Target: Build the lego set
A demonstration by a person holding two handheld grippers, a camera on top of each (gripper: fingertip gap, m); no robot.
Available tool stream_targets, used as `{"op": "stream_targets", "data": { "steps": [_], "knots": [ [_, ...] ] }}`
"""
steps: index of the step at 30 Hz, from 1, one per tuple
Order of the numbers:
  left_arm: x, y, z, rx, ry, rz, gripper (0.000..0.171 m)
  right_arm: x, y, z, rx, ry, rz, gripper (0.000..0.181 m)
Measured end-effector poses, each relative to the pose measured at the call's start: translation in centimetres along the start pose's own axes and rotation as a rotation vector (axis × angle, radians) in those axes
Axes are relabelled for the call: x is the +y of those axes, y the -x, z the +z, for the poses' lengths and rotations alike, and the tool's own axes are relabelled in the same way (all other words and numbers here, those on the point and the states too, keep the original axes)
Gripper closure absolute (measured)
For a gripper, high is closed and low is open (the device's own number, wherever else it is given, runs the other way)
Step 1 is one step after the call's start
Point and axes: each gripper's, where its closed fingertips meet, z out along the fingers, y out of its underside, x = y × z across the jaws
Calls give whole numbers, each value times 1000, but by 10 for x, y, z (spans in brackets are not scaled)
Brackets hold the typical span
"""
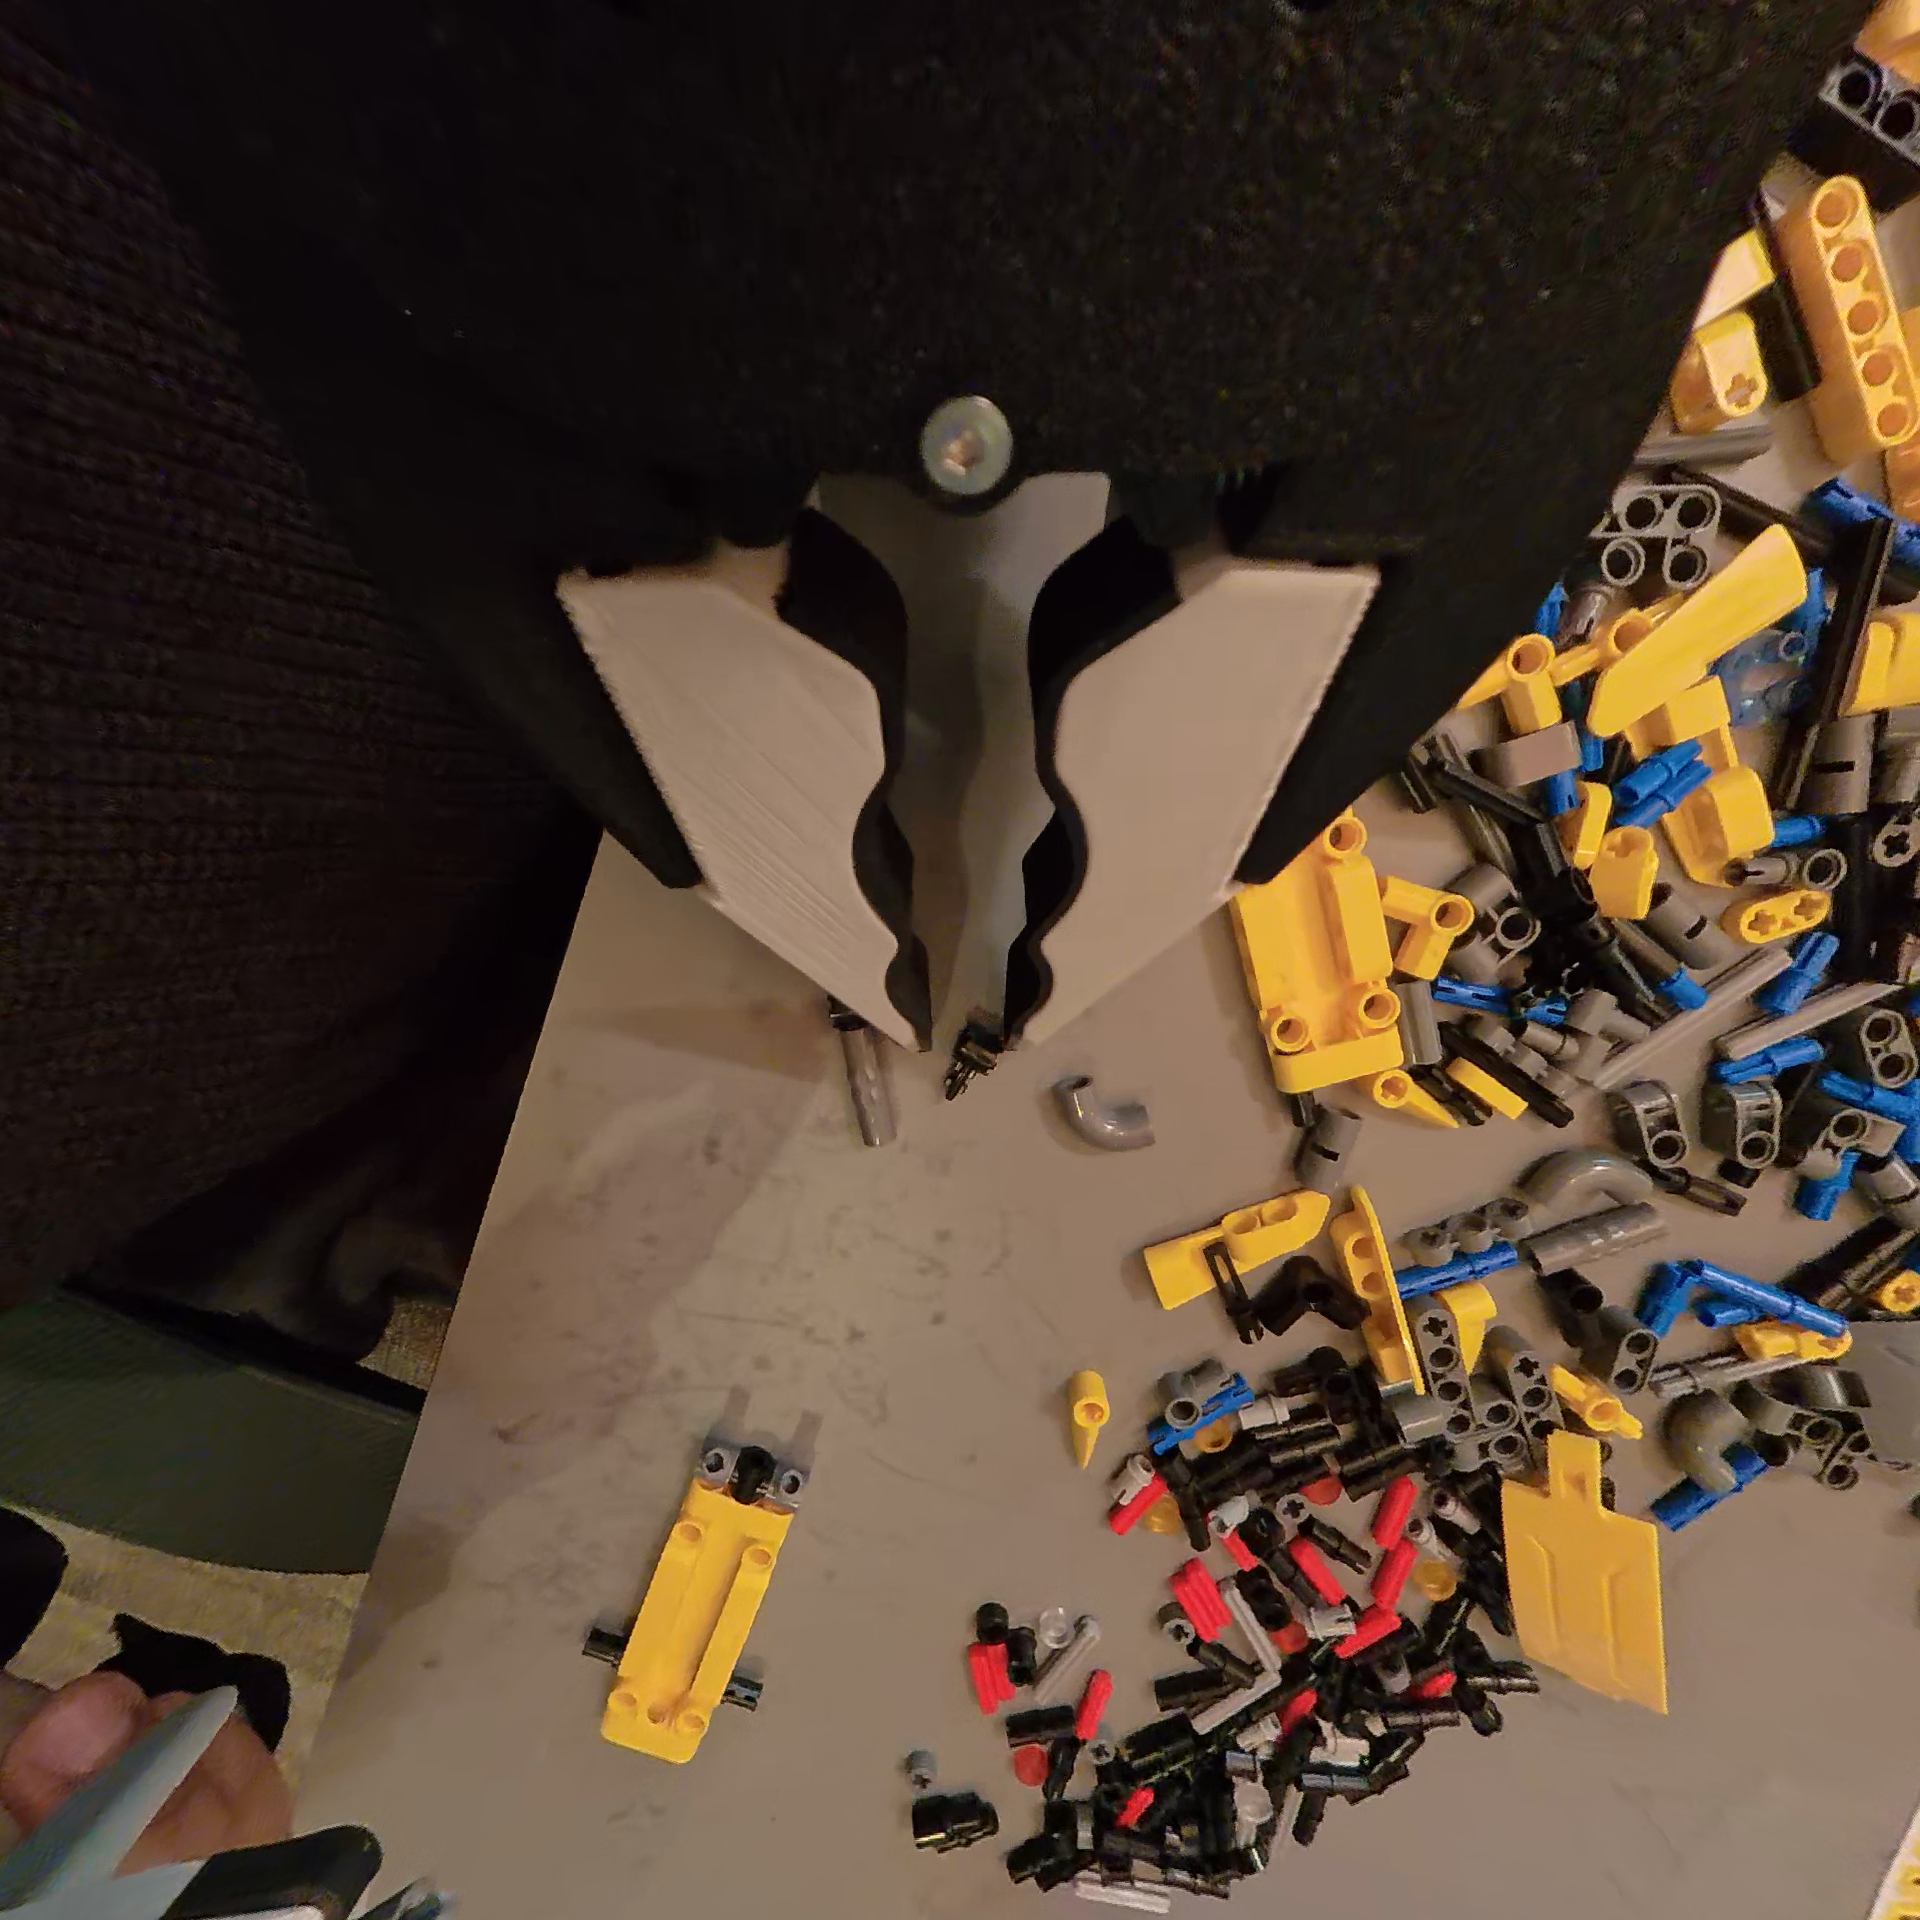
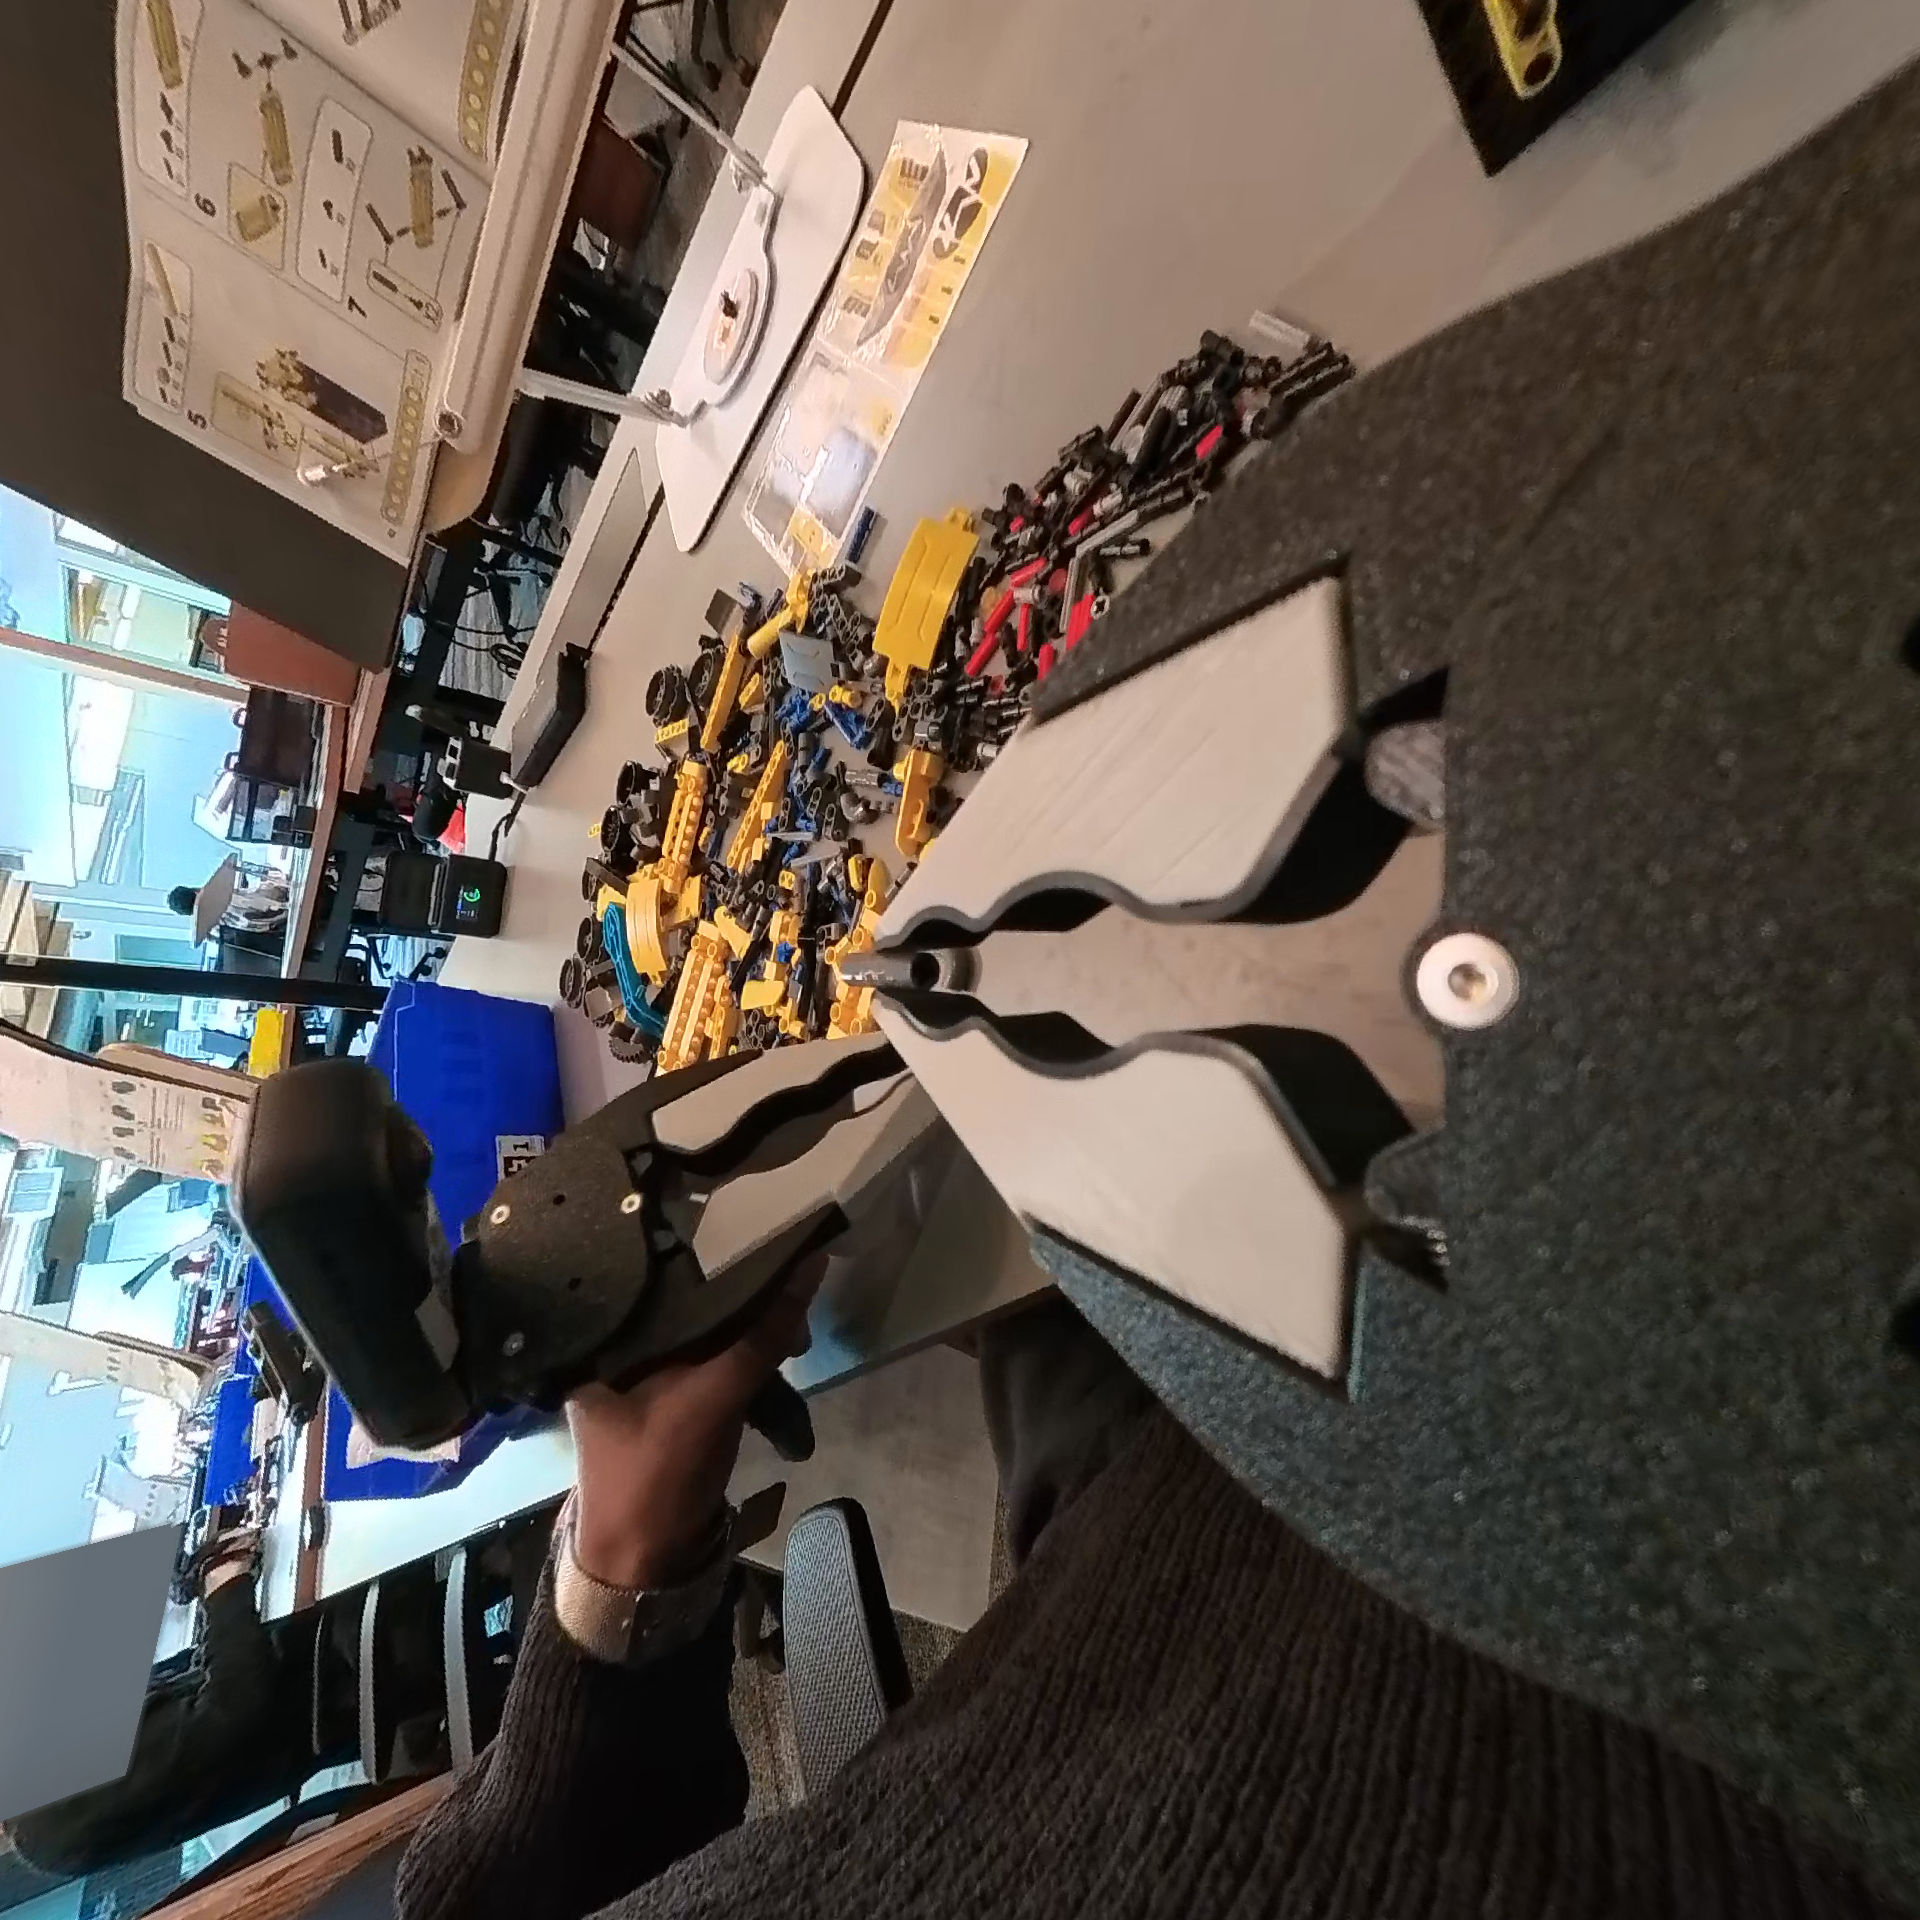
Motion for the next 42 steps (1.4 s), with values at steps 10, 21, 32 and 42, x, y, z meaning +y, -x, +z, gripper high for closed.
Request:
{"op": "stream_targets", "data": {
  "steps": [10, 21, 32, 42],
  "knots": [
    [-2, 3, 4, 29, -3, 68, 158, 2, 1, -1, 0, 5, 3, 174],
    [3, -3, 0, 49, 10, 82, 158, 7, 3, 4, -11, 10, 13, 174],
    [-1, 0, 3, 60, -28, 89, 158, 7, 2, 2, -4, 9, 15, 174],
    [-22, -20, -19, 142, -161, 77, 165, 13, 14, 5, -91, 10, 89, 174]
  ]
}}
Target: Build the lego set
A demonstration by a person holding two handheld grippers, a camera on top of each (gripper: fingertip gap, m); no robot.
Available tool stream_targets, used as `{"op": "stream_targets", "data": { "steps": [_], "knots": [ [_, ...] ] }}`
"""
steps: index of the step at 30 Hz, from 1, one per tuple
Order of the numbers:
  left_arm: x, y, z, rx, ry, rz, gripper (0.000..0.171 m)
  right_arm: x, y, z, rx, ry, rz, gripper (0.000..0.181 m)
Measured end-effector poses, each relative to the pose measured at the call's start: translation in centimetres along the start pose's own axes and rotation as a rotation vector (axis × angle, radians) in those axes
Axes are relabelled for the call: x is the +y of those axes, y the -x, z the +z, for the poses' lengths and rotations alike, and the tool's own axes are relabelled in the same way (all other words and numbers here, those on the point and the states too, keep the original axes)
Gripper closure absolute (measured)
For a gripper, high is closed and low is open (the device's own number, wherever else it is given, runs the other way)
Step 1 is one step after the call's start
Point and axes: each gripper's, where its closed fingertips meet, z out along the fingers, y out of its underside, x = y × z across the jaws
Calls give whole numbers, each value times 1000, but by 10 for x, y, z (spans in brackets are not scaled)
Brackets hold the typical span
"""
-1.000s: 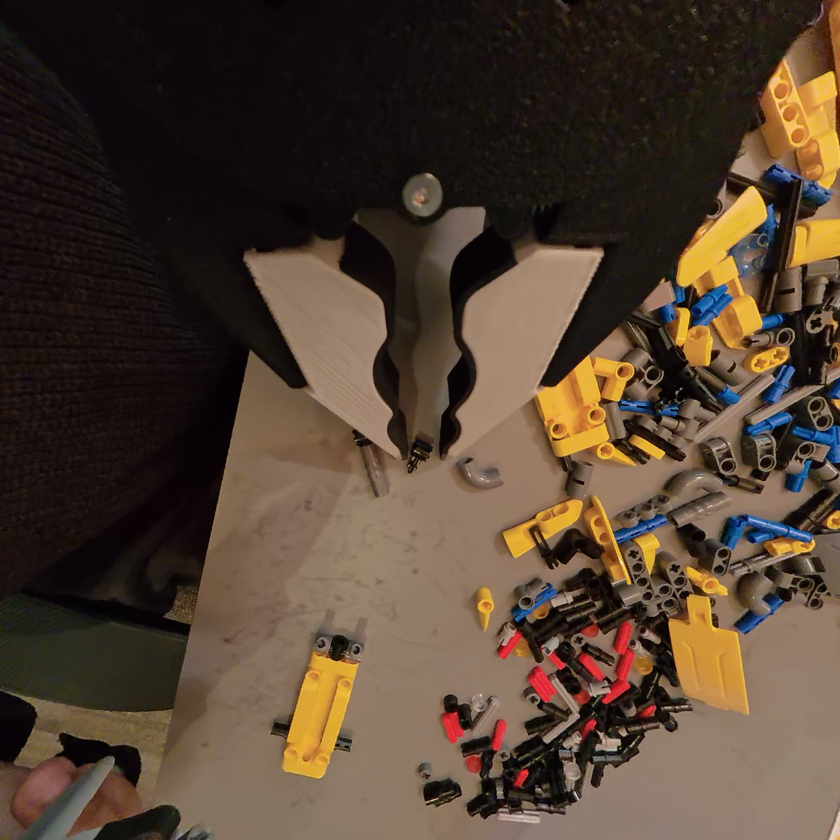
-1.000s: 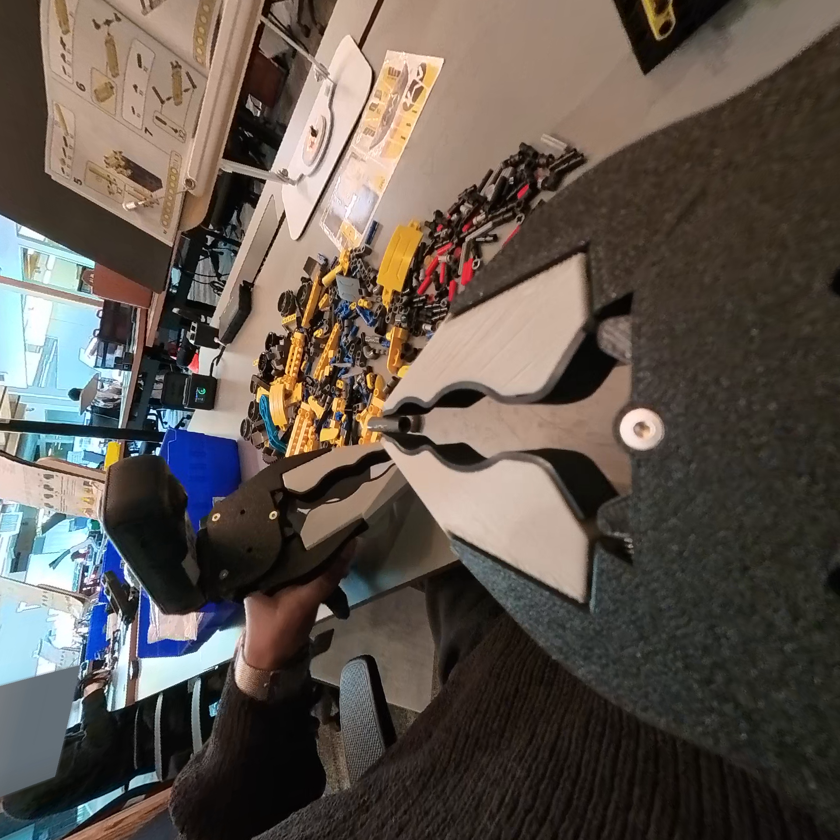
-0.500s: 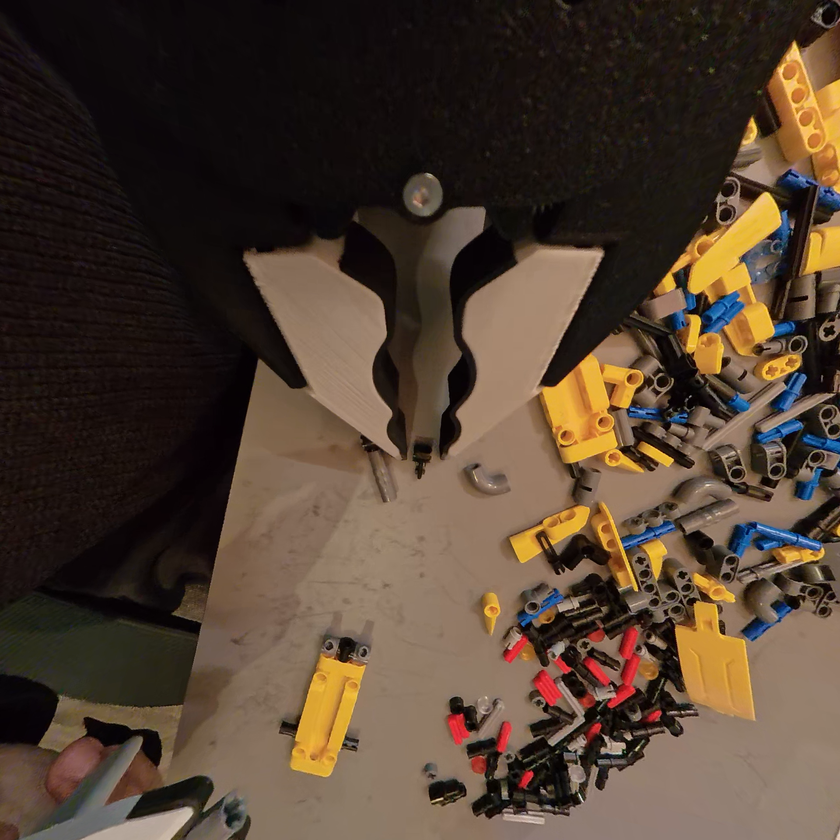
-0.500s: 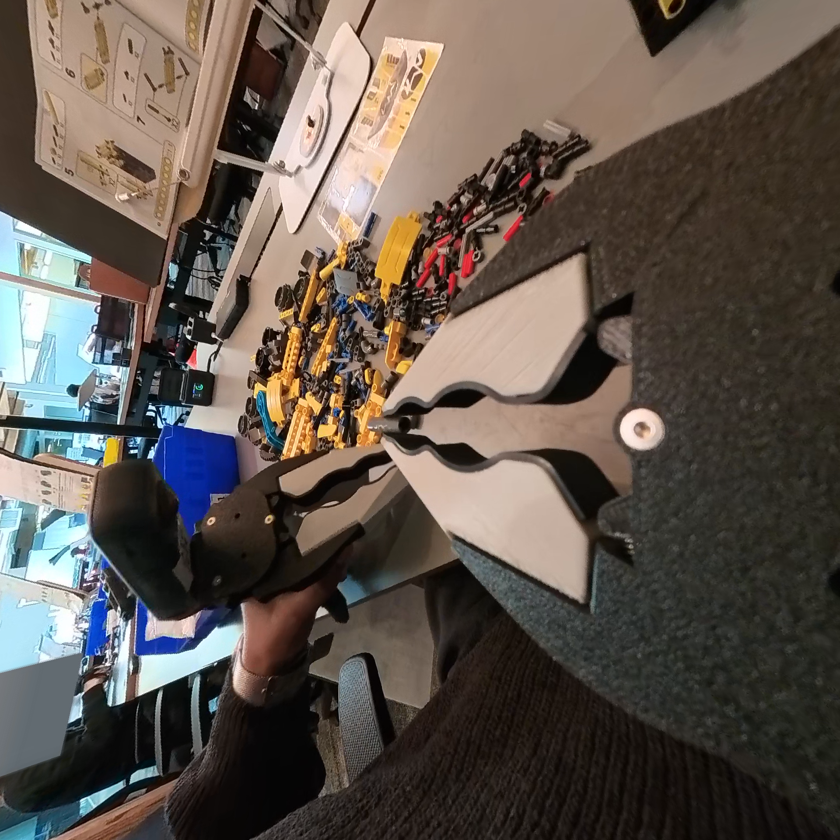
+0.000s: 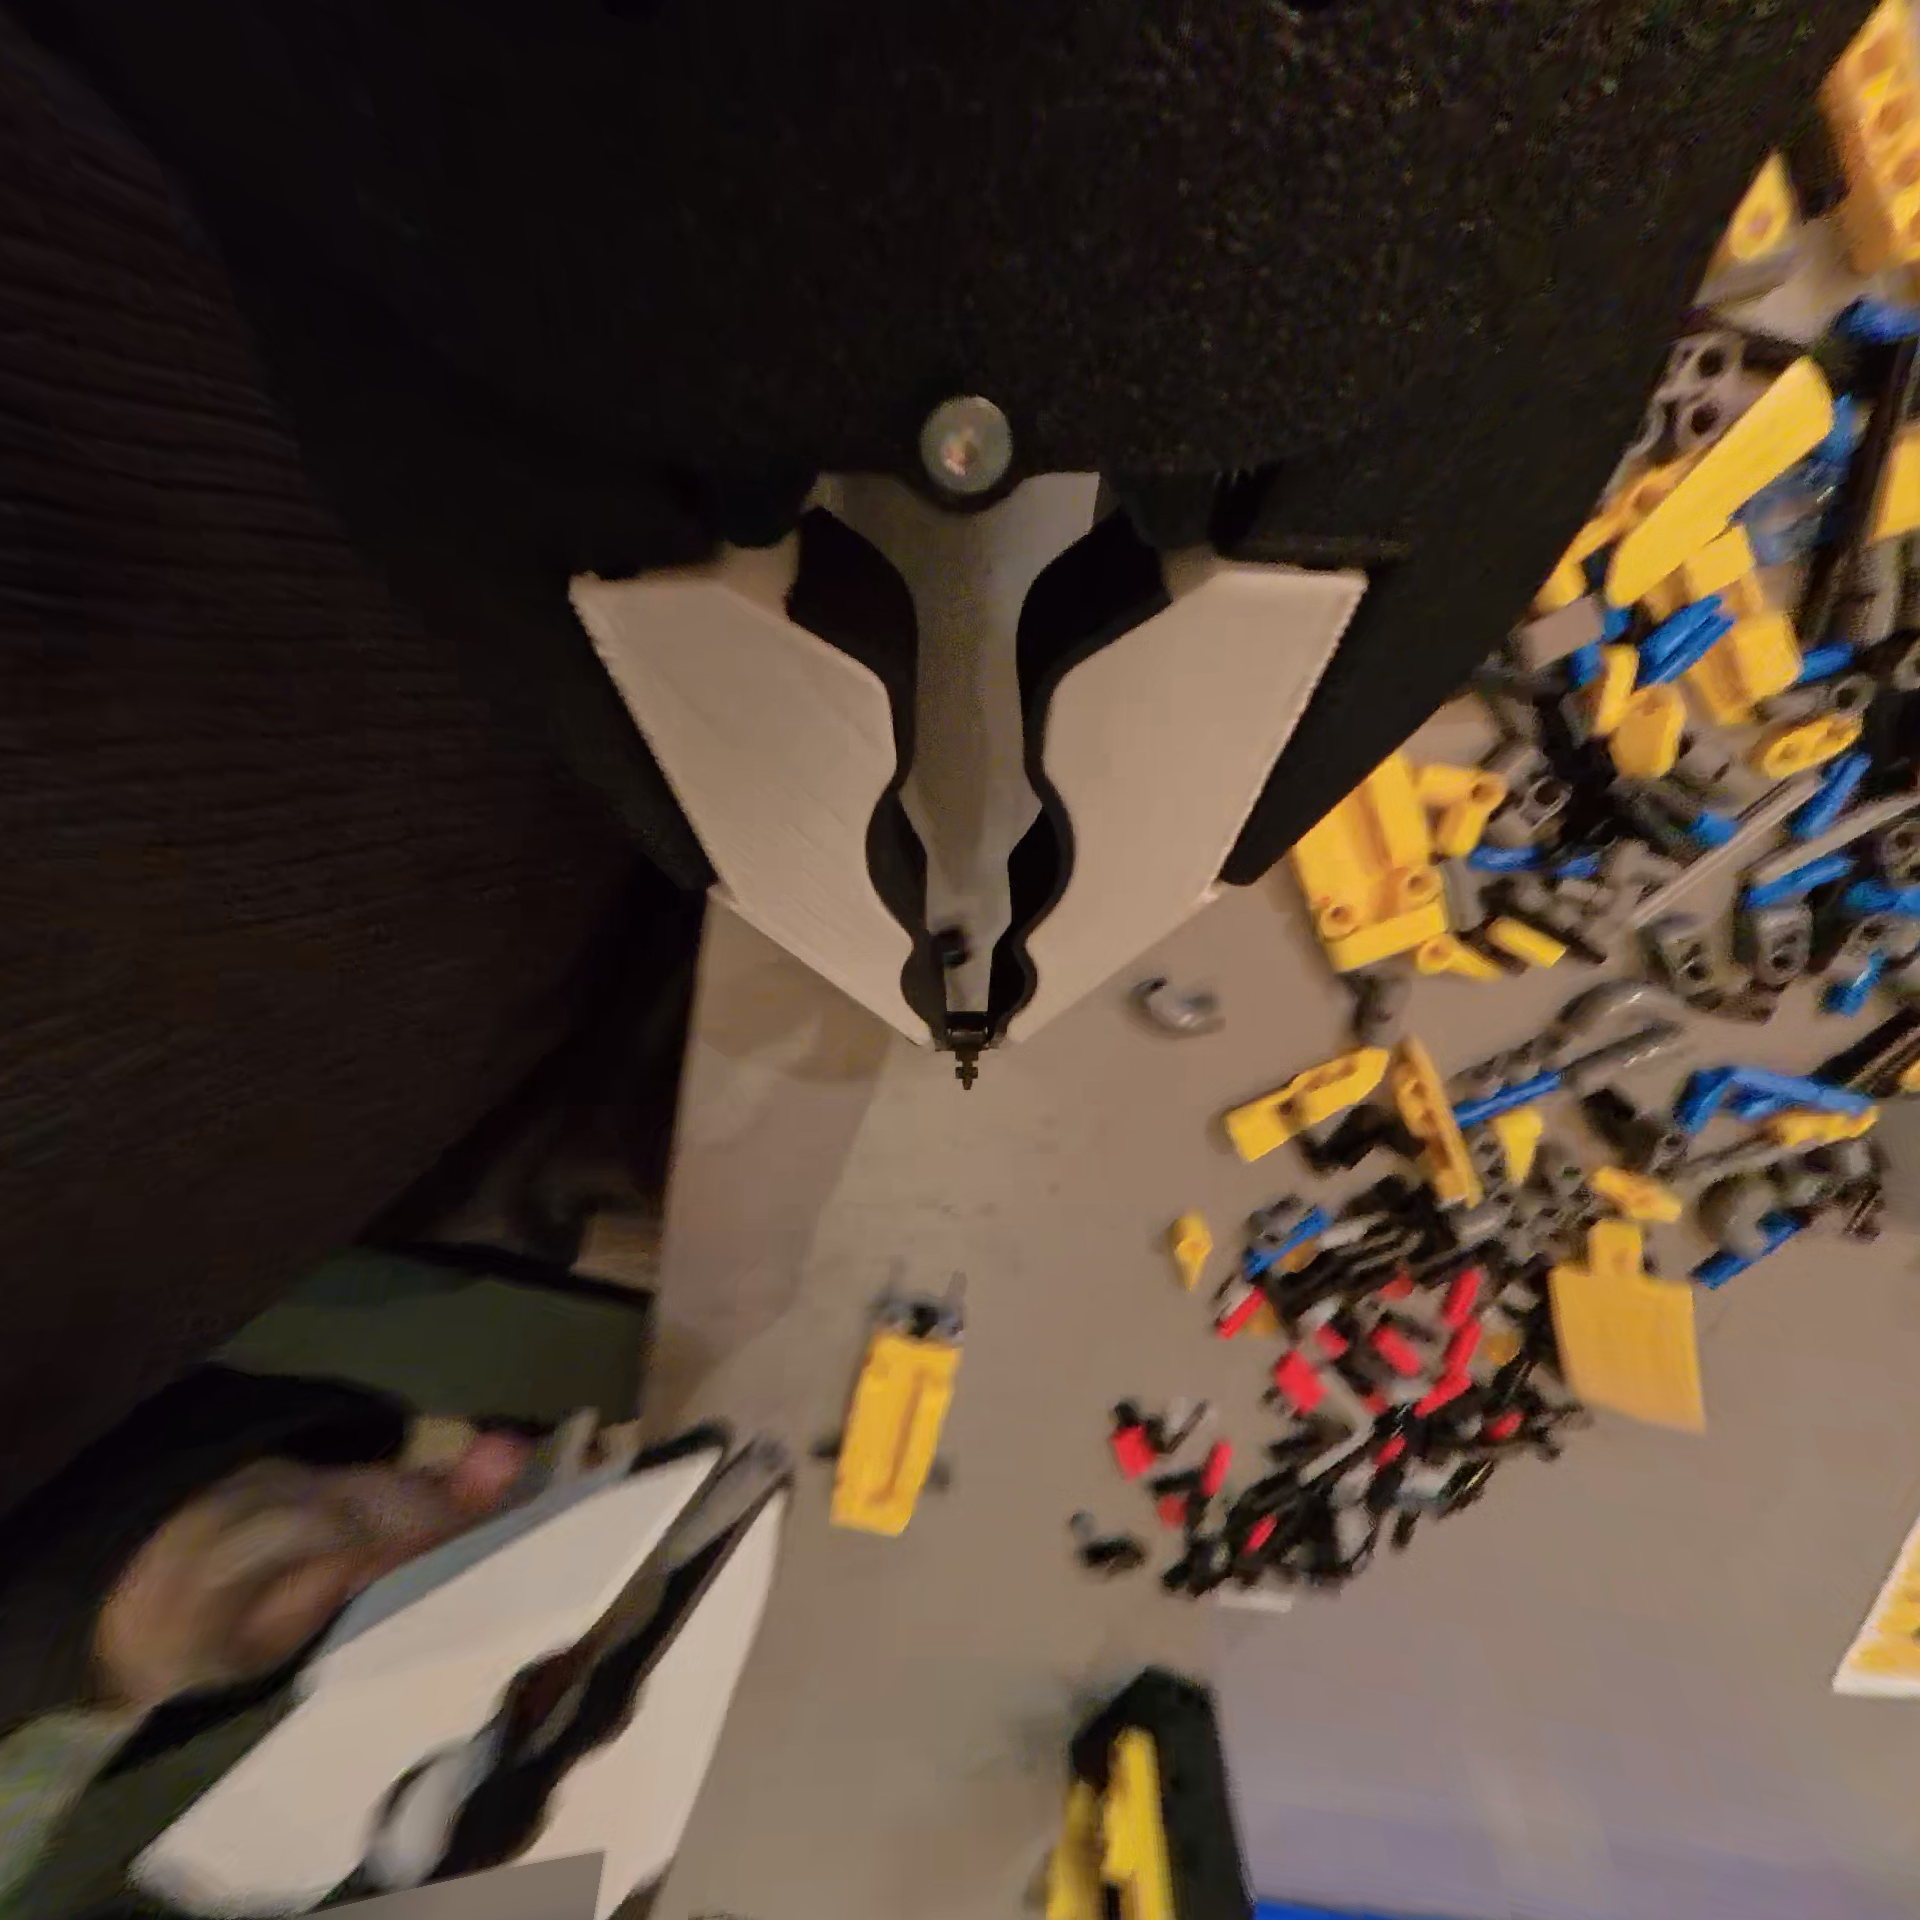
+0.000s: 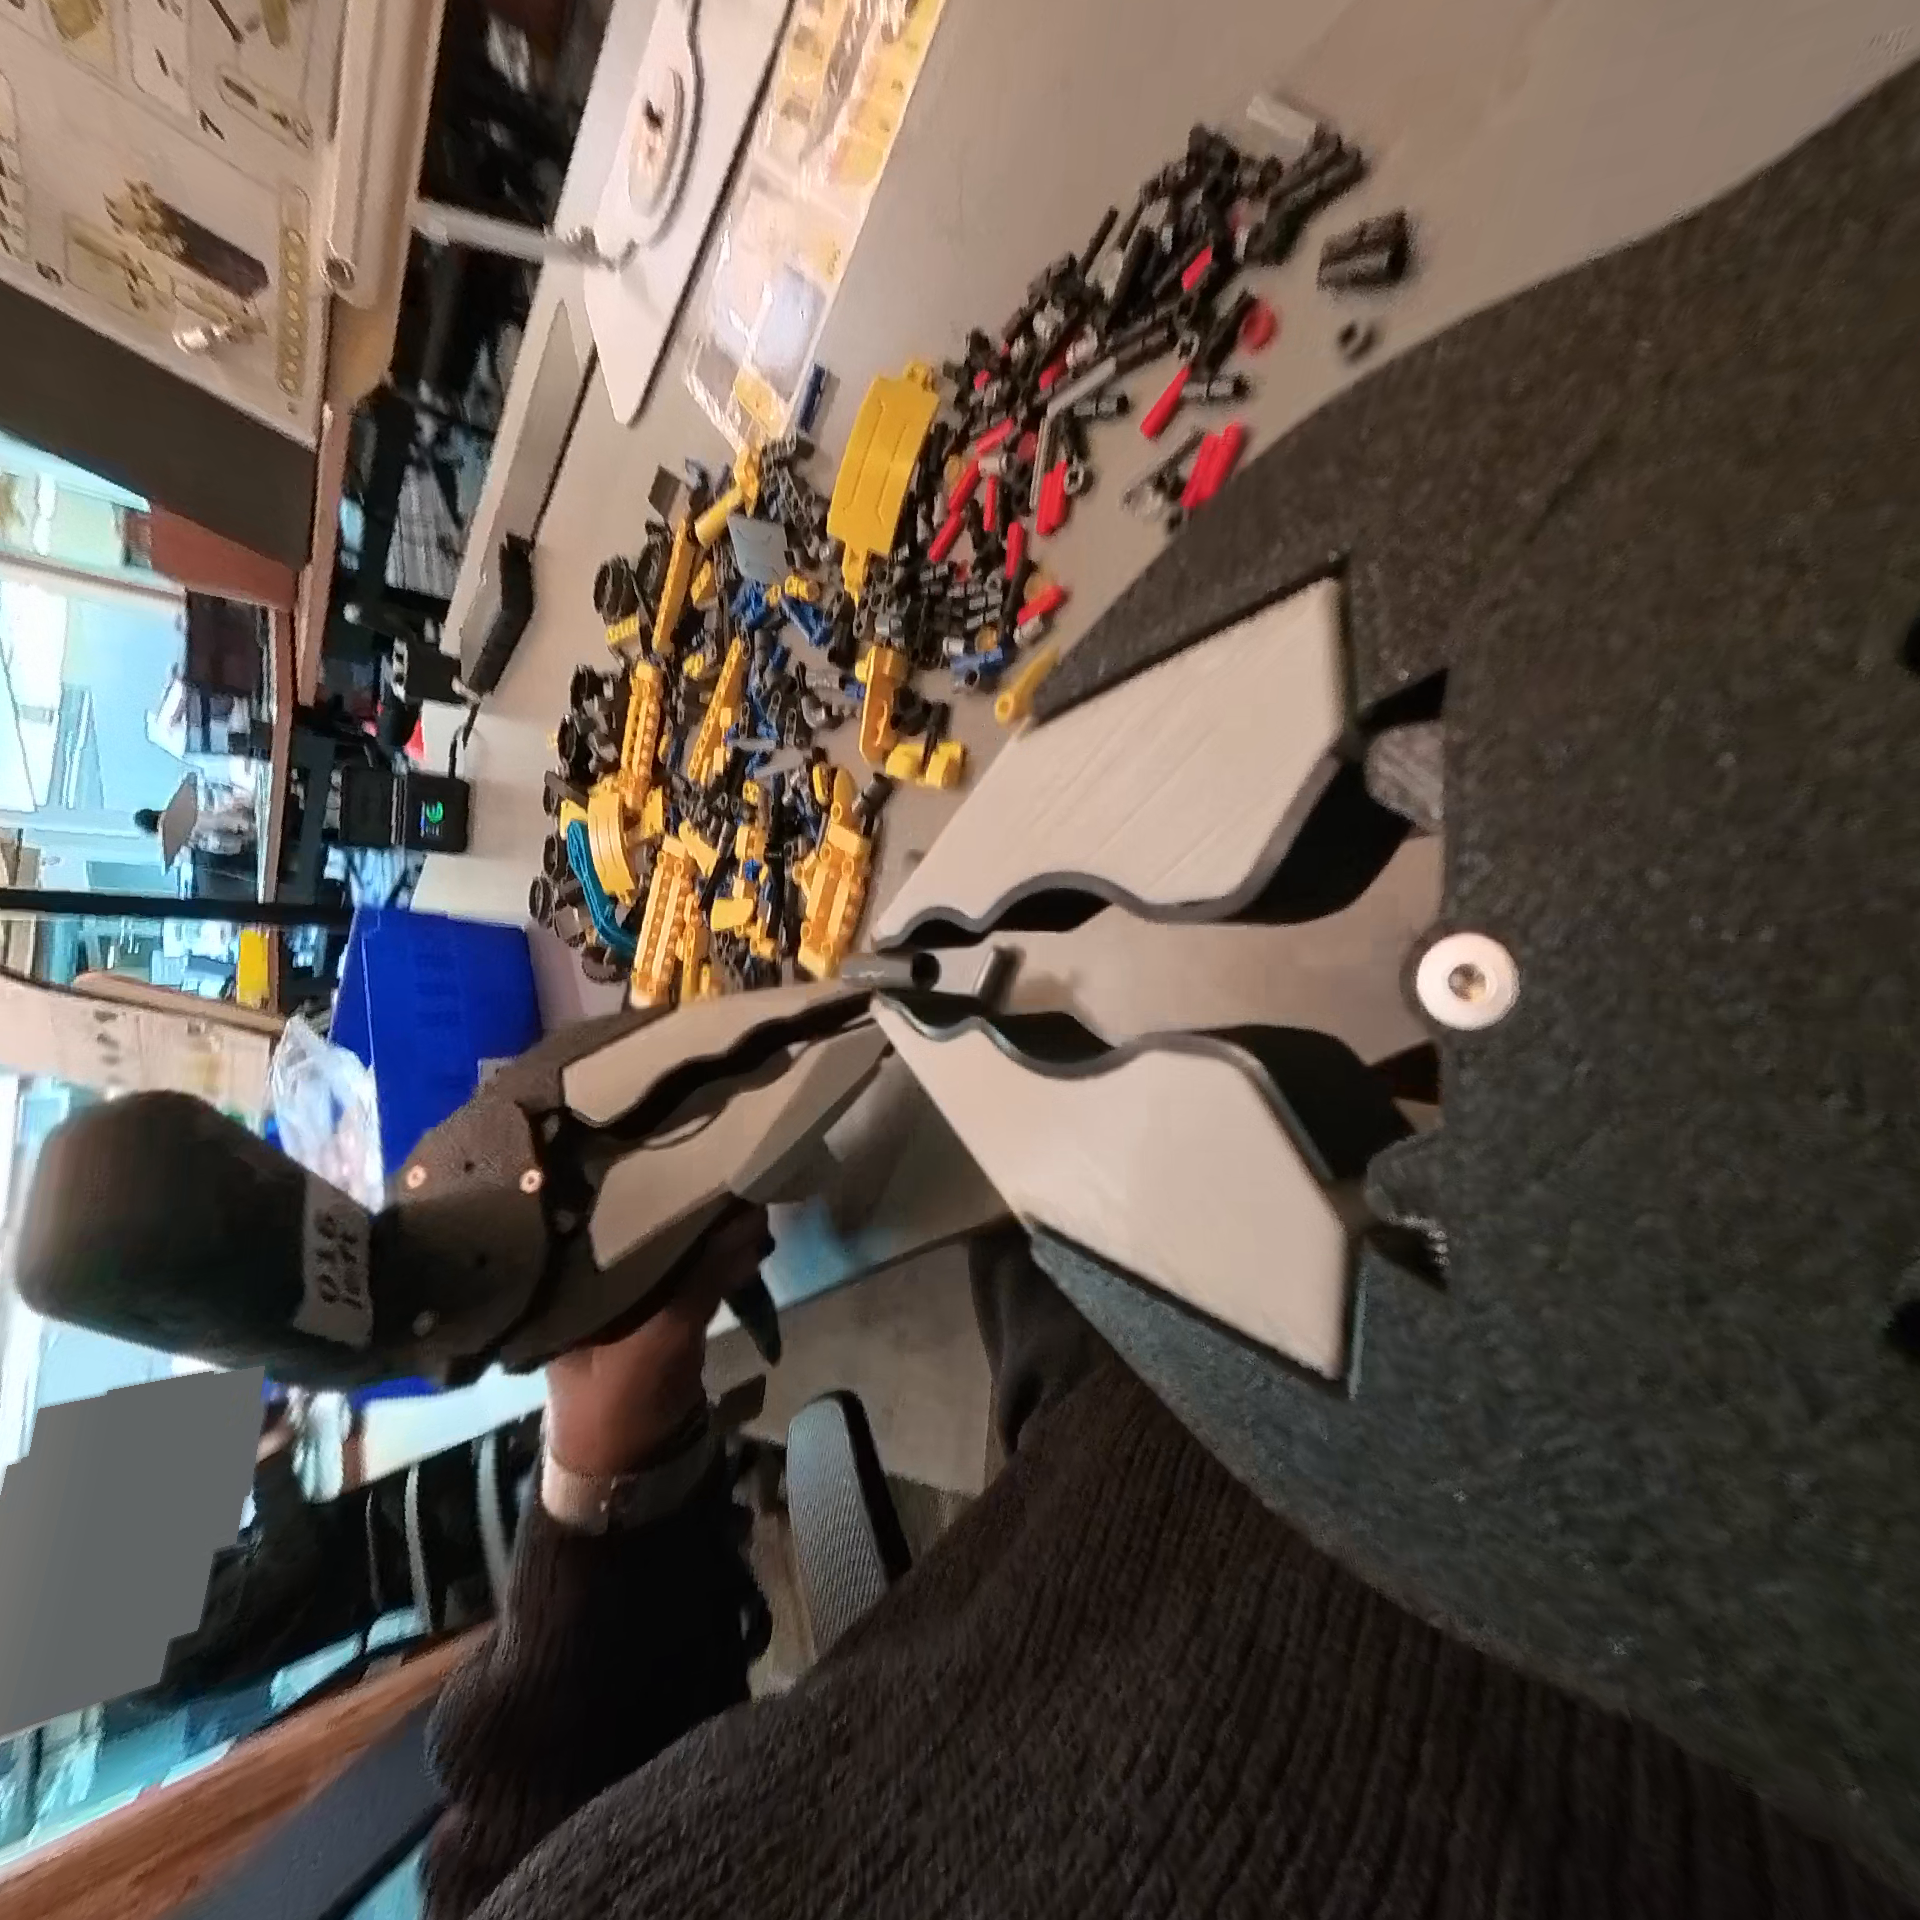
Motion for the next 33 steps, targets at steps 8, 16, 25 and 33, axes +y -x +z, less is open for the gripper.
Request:
{"op": "stream_targets", "data": {
  "steps": [8, 16, 25, 33],
  "knots": [
    [-42, -79, -29, 320, -176, -29, 166, -5, 63, -21, -454, -117, 305, 175],
    [-57, -104, -33, 402, -239, -77, 166, -27, 62, -49, -666, -448, 764, 176],
    [-62, -109, -34, 421, -266, -79, 166, -22, 70, -43, -645, -387, 717, 175],
    [-56, -111, -32, 432, -254, -108, 166, -15, 78, -36, -626, -300, 643, 175]
  ]
}}
